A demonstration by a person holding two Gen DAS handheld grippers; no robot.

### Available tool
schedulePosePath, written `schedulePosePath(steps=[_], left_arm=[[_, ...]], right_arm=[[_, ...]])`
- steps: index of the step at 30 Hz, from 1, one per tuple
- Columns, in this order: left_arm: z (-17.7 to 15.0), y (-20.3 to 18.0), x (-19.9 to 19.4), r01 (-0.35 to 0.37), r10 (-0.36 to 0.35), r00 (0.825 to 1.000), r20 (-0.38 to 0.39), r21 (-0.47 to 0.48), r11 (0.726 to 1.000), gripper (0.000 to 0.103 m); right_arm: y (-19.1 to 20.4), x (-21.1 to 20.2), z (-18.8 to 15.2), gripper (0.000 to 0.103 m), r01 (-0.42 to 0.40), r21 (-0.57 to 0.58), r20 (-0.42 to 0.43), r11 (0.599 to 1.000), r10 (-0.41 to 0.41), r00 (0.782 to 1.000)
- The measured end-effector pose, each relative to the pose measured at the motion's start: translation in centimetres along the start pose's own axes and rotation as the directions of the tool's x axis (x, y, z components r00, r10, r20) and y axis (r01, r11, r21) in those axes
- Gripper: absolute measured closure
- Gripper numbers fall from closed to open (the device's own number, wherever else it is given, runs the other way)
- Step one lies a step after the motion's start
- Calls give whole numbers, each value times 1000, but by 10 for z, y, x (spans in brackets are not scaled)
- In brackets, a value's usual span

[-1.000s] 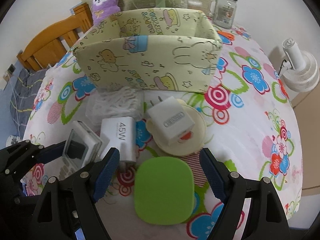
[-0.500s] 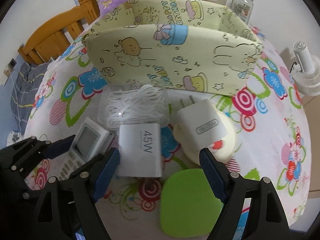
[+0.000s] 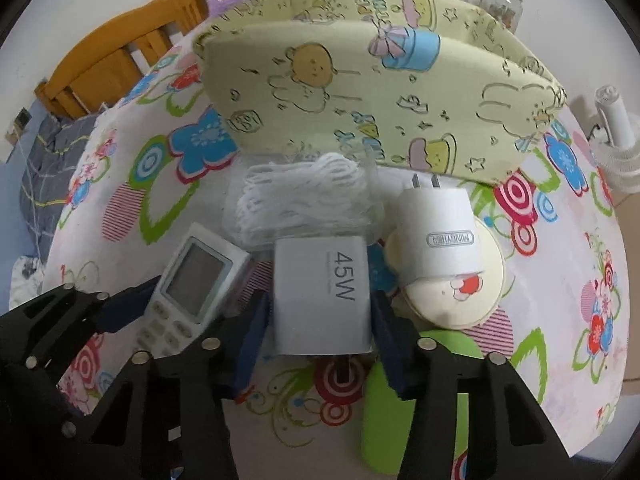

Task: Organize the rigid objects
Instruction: 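Hold the remote in the left tool while the right tool grasps the white cube charger, then carry the remote in the left tool while the right tool carries the white cube charger over the box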

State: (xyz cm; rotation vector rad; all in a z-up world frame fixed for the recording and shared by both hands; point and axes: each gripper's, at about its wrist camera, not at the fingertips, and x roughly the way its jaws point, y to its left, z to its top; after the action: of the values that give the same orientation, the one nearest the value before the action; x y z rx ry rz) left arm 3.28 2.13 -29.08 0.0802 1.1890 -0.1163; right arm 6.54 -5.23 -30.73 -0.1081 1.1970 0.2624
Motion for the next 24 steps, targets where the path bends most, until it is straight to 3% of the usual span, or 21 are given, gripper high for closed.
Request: schedulePosePath(steps=[10, 24], left_arm=[[0, -5, -9, 32, -32, 999, -10, 5, 999, 57], [17, -17, -43, 35, -37, 998, 42, 44, 998, 58]], right_arm=[[-10, -14, -5, 53, -7, 23, 11, 1000, 7, 1000], [-17, -60, 5, 53, 48, 12, 75, 999, -48, 996]])
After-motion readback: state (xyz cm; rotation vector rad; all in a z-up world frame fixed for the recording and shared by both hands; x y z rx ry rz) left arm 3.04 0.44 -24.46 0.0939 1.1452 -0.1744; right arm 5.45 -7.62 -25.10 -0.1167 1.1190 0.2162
